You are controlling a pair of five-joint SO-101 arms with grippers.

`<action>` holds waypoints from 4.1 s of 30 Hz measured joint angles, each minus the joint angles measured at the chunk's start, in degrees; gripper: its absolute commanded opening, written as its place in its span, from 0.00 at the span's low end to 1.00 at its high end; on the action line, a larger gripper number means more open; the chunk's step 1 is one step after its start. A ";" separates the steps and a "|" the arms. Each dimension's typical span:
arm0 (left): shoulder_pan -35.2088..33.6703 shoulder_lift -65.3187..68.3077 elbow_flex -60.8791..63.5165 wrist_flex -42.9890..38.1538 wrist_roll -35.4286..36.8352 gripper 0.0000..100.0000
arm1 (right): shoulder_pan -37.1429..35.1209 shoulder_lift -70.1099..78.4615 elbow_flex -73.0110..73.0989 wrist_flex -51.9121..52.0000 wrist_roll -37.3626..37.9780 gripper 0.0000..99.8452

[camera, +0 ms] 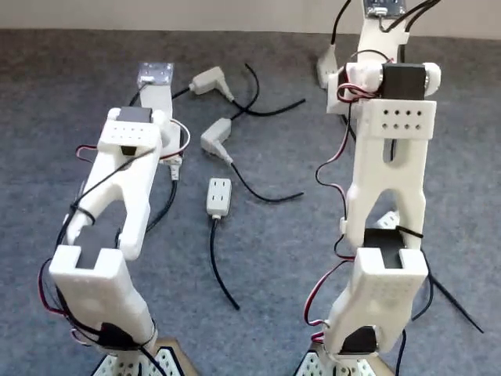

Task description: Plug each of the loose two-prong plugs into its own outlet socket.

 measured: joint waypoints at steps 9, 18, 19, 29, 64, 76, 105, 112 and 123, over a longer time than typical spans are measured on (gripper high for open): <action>2.90 1.41 0.09 -3.34 0.00 0.14 | 0.18 0.00 0.00 -1.05 0.00 0.25; 0.70 1.58 0.09 -5.27 0.00 0.14 | 0.09 0.00 0.00 -2.02 0.00 0.25; 0.26 2.02 0.09 -5.27 0.00 0.14 | 0.09 0.00 0.00 -2.20 0.00 0.25; -0.18 7.74 -0.35 -7.12 0.00 0.14 | 0.26 4.75 0.09 -2.20 0.00 0.25; -3.16 7.03 -1.76 -5.98 0.00 0.15 | -1.14 4.84 0.09 -2.20 0.00 0.25; -3.60 7.56 -1.76 -6.33 0.00 0.15 | -1.23 4.84 0.09 -2.20 0.00 0.25; -0.18 26.55 -29.19 9.05 -0.18 0.02 | -1.23 4.84 0.09 -2.20 0.00 0.25; -0.18 26.64 -29.71 12.84 -0.09 0.02 | -1.23 4.84 0.09 -2.20 0.00 0.25; -0.44 26.64 -30.15 16.88 0.09 0.09 | -1.23 4.84 0.09 -2.20 0.00 0.25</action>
